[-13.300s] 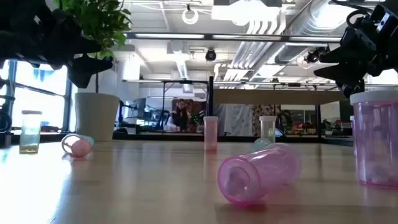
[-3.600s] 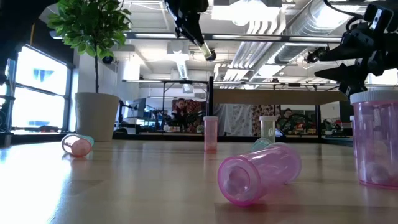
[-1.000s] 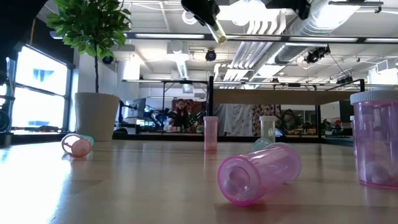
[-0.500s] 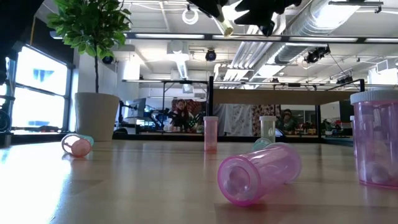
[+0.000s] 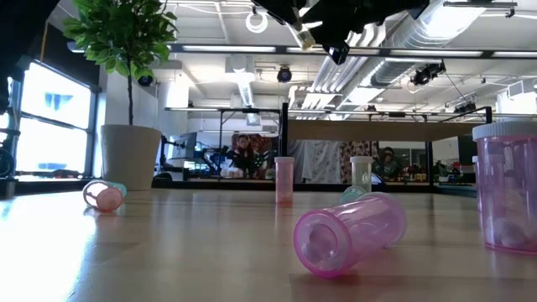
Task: Pick and place medicine bottles onto shelf by color
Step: Put the left yellow medicine bottle on the shelf
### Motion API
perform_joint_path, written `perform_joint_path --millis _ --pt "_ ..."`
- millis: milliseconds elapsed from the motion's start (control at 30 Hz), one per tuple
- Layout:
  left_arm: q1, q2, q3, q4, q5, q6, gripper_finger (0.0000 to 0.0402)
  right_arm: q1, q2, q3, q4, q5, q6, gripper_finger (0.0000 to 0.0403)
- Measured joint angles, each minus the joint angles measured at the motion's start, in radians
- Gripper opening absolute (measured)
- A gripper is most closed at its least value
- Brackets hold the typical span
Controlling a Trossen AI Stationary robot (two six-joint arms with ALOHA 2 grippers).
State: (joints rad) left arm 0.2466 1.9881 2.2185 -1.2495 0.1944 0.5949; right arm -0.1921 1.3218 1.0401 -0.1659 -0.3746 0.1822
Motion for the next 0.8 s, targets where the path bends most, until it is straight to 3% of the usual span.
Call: perform_joint_path --millis 267,567,800 --pt "0.000 0.000 0.000 0.000 0.001 0.003 0.0110 0.000 0.021 0.000 0.030 -0.034 0.026 0.0139" --pt "0.000 0.000 0.000 -0.003 0.004 0.002 0.0110 -0.005 0.021 0.000 0.029 -0.047 0.030 0.0080" --pt "0.000 0.000 0.000 -0.003 0.003 0.000 0.0111 -0.005 0.021 0.000 0.029 -0.053 0.045 0.0074"
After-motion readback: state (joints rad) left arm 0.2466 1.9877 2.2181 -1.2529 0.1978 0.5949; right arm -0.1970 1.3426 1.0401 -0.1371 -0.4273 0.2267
